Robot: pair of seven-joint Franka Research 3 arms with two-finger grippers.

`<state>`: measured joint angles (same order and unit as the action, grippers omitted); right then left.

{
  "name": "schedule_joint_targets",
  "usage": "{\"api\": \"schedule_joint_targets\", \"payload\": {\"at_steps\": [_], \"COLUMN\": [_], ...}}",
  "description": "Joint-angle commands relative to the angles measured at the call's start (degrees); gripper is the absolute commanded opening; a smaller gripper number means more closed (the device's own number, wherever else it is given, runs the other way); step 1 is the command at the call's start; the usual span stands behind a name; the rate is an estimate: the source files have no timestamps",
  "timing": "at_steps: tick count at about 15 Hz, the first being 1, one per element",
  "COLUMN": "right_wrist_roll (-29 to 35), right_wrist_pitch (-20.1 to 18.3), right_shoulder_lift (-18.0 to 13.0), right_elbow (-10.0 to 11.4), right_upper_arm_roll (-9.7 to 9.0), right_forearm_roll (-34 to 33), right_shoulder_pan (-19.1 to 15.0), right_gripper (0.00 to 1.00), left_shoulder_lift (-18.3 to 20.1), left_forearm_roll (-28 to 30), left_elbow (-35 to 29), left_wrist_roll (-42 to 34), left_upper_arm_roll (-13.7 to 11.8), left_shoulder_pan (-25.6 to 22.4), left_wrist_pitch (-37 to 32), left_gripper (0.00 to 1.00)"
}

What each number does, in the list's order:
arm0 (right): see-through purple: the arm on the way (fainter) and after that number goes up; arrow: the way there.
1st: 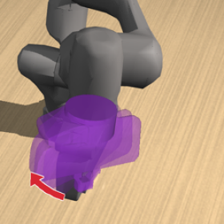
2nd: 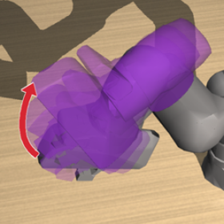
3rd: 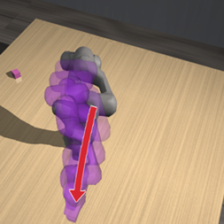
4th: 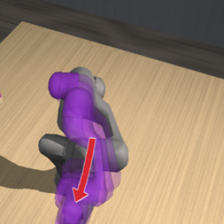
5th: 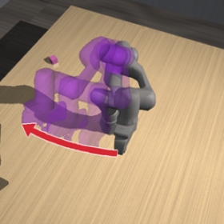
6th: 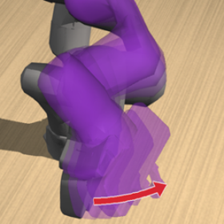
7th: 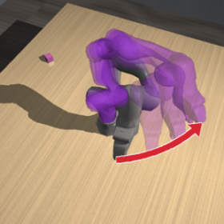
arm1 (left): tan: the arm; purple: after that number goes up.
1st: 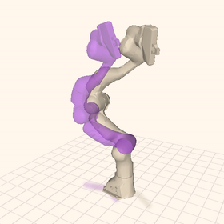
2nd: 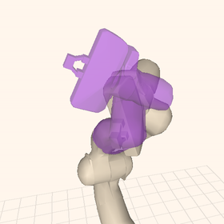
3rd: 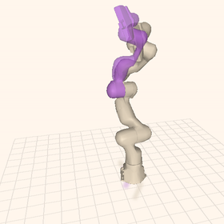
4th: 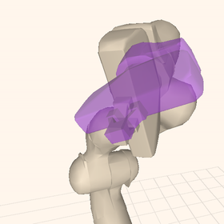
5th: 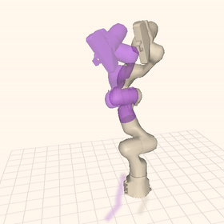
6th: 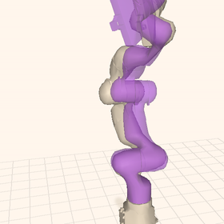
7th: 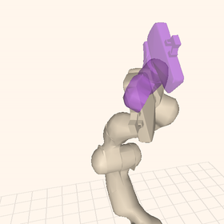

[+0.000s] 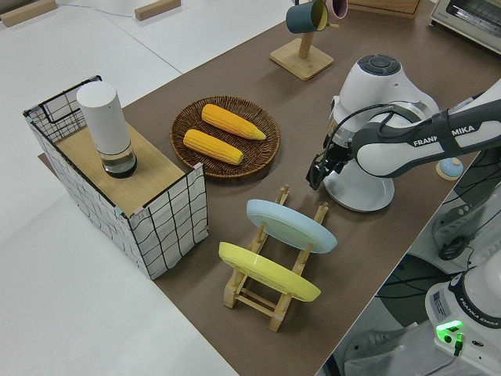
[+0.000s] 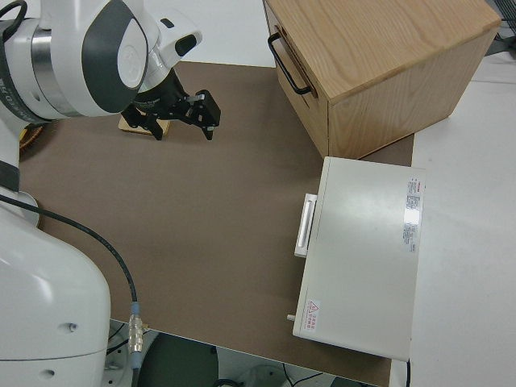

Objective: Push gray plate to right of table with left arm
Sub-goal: 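Place the left gripper against the gray plate's edge nearest the left arm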

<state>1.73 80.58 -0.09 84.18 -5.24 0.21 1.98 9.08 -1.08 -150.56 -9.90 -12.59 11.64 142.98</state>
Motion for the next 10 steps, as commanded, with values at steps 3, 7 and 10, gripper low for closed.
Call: {"api": "schedule_joint_targets", "payload": {"at_steps": [3,7,10], "right_wrist_roll": [-0.06,-0.15,-0.15], "right_wrist_pitch": [-0.60,-0.69,-0.69], "right_shoulder_lift": [-0.35,-0.35,-0.35], "right_elbow": [0.02,-0.07,0.02], "right_upper_arm_roll": [-0.30,-0.30,-0.30], "right_forearm_roll": [0.58,0.58,0.49], "right_shoulder_pan": [-0.67,-0.67,-0.67], "right_gripper": [0.983,0.983,0.983], "left_shoulder_lift": [0.23,0.23,0.23], "left_forearm_roll": [-1.38,-1.47,-1.47], "left_elbow": [-1.23,-1.23,-1.32], "left_wrist_roll": [1.12,1.03,1.12], "left_upper_arm_roll": [-1.12,-1.12,-1.12], "left_shoulder_pan": [1.19,1.19,1.19], "left_wrist_pitch": [1.78,1.69,1.43], "left_gripper": [0.15,0.00,0.00]}}
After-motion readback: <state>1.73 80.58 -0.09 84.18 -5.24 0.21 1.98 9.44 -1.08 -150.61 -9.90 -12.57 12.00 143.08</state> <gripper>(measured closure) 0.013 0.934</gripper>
